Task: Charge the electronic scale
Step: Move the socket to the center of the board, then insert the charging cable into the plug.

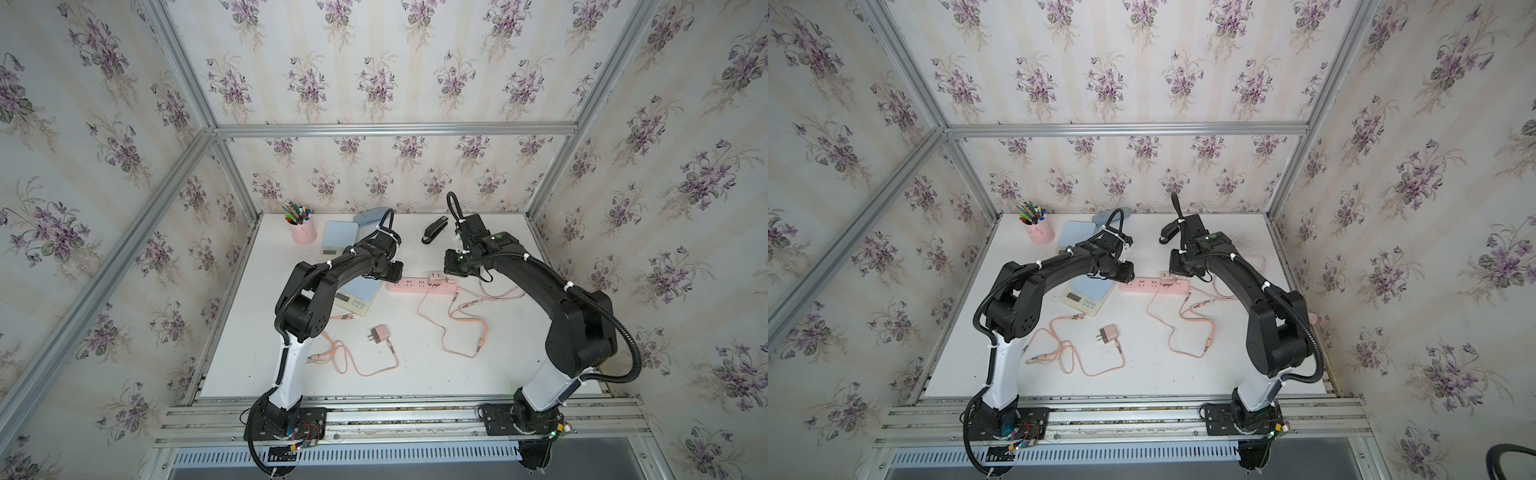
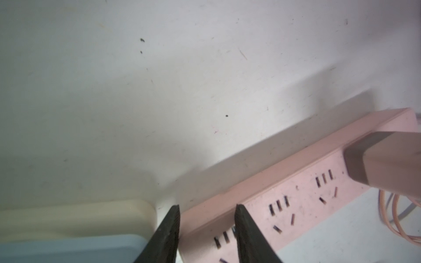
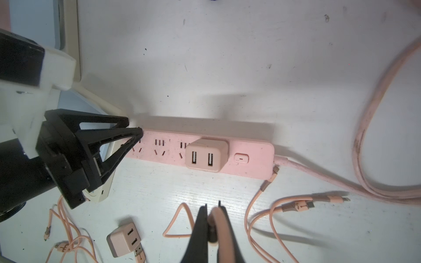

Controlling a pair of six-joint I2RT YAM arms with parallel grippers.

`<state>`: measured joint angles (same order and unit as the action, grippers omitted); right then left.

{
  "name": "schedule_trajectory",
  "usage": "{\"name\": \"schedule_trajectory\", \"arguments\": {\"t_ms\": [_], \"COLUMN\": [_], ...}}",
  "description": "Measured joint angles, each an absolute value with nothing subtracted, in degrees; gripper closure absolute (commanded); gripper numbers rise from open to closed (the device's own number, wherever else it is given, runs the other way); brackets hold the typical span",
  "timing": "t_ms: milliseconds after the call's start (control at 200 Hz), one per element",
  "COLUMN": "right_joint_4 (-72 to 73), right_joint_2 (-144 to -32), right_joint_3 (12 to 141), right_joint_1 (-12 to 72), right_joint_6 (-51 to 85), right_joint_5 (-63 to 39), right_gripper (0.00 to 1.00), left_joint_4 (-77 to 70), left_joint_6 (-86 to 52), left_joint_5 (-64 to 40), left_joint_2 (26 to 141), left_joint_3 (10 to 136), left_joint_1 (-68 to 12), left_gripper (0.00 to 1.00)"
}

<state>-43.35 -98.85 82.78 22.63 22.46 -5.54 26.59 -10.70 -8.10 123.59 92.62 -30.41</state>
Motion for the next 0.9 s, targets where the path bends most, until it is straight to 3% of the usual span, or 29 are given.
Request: {"name": "schedule_trajectory", "arguments": {"t_ms": [205,420,525,709,779,899], "right_joint_4": [-43.22,-34.37,-28.93,-21.61,-19.70,-17.93], "right_joint_2": [-100.79,-97.76,-95.07,-89.69,-88.20,-87.11], "right_joint_3": [84.51,77.78,74.06,69.28,68.27,67.09], "right_joint_1": [24.75,26.44,26.81,26.61,26.35,25.41], "right_joint_6": [21.82,22.39,22.98,23.40,23.24,22.79], "right_joint_5": [-2.24,0.91,0.58,-3.86,-6.85,-12.29], "right_gripper": [1.00,1.00,1.00,1.00,1.00,1.00], "left_joint_4": [24.60,20.34,17.37,2.44,-5.41,-15.16], "left_joint_6": [-11.05,-11.53,-11.90,-9.56,-7.57,-4.86], "left_joint_5": [-8.10,-8.29,-9.10,-15.22,-18.39,-25.21], "left_joint_2": [122.15,120.05,117.69,108.99,105.89,104.20], "left_joint_3": [89.86,85.67,81.95,69.32,64.82,63.40], "left_joint_1": [-30.41,-30.41,-30.39,-30.41,-30.41,-30.41], "left_gripper": [0.58,0.58,0.51,0.46,0.38,0.39]}}
